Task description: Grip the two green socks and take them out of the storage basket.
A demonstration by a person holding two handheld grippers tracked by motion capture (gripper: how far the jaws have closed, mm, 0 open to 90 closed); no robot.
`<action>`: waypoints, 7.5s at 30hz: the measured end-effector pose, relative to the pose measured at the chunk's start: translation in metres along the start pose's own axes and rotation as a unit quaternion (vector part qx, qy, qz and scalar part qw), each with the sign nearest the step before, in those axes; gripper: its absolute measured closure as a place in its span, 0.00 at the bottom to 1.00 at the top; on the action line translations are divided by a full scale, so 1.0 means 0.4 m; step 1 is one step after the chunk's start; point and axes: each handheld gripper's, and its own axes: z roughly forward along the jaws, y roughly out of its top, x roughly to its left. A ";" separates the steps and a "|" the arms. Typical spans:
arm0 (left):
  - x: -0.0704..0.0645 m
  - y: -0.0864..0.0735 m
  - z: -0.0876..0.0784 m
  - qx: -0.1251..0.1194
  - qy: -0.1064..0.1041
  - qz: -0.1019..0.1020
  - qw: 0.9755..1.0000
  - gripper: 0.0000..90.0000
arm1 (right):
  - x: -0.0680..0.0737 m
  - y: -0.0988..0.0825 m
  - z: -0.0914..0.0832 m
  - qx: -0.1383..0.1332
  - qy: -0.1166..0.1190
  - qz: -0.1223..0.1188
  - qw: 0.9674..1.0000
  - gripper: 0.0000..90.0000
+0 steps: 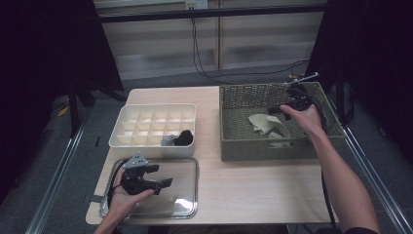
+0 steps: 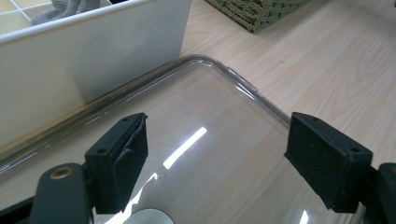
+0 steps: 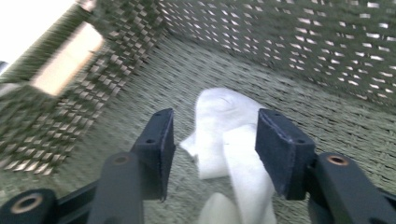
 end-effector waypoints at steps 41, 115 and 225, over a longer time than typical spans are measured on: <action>-0.001 -0.012 0.012 0.017 -0.004 0.003 1.000 0.20 | -0.022 -0.018 0.132 0.137 -0.030 0.001 0.990 0.50; -0.014 -0.013 0.003 0.010 -0.011 0.008 1.000 0.18 | 0.124 0.022 -0.076 -0.141 0.109 -0.010 0.984 0.96; -0.128 0.094 0.136 0.000 -0.073 0.064 0.995 0.34 | 0.300 -0.320 -0.111 -0.156 0.176 -0.021 0.972 0.96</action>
